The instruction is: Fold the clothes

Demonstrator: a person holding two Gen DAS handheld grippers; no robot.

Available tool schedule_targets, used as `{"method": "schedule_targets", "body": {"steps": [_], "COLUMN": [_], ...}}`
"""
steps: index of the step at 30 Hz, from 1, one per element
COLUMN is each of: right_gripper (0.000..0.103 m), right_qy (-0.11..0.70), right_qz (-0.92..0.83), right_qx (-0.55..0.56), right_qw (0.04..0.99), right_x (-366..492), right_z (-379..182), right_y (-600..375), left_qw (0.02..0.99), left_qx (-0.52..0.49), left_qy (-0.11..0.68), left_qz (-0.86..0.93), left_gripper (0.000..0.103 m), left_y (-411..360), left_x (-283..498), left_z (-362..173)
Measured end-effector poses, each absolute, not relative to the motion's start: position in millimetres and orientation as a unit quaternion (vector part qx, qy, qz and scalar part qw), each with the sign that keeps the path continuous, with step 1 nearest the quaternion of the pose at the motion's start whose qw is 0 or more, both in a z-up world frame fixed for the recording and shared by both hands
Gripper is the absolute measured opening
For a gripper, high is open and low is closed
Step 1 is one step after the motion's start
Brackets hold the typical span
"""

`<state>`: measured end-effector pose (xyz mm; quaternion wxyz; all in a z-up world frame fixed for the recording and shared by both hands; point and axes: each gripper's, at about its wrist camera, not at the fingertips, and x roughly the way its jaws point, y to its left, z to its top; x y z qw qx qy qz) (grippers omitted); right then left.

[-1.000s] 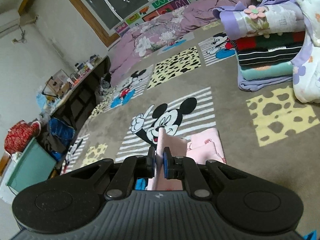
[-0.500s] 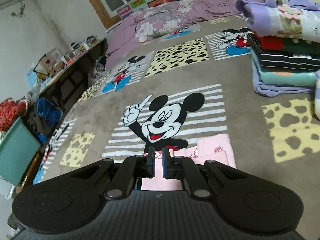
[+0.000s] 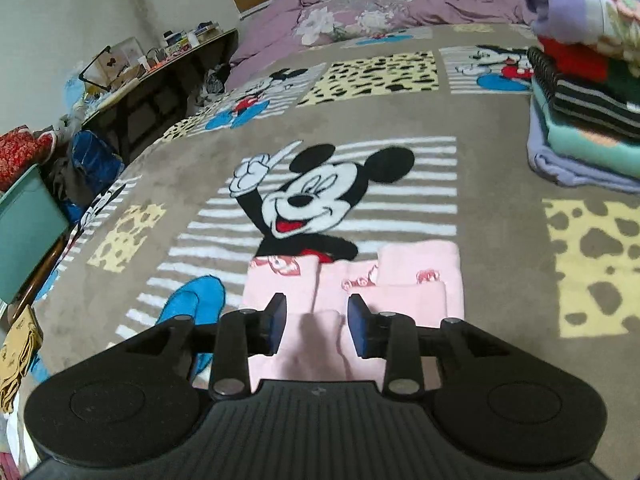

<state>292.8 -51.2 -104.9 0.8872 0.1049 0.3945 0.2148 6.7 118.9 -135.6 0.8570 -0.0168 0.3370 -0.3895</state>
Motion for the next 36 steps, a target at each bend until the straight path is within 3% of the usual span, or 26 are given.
{"method": "schedule_targets", "body": {"steps": [4, 5, 6, 7, 17, 28, 36], "right_gripper": [0.035, 0.028, 0.008, 0.006, 0.006, 0.006, 0.027], "right_qy": [0.397, 0.397, 0.397, 0.397, 0.342, 0.366, 0.346], "right_qz": [0.223, 0.228, 0.232, 0.236, 0.282, 0.243, 0.234], "right_qx": [0.087, 0.083, 0.082, 0.08, 0.091, 0.09, 0.082], "right_qw": [0.886, 0.885, 0.884, 0.883, 0.892, 0.894, 0.905], "right_x": [293, 293, 292, 292, 290, 302, 286], "right_z": [-114, -115, -116, -116, -94, -124, -107], "right_y": [-47, -46, -46, -46, -48, -47, -54], "left_qw": [0.856, 0.855, 0.854, 0.853, 0.845, 0.833, 0.839], "left_qx": [-0.017, -0.017, -0.017, -0.016, -0.05, -0.086, -0.078], "left_qy": [0.339, 0.339, 0.34, 0.342, 0.354, 0.37, 0.367], "left_qz": [-0.391, -0.392, -0.393, -0.394, -0.397, -0.402, -0.394], "left_gripper": [0.058, 0.058, 0.058, 0.058, 0.058, 0.062, 0.063], "left_y": [118, 118, 117, 117, 123, 128, 132], "left_x": [10, 11, 11, 12, 16, 22, 20], "left_z": [-136, -137, -137, -138, -139, -140, -133]}}
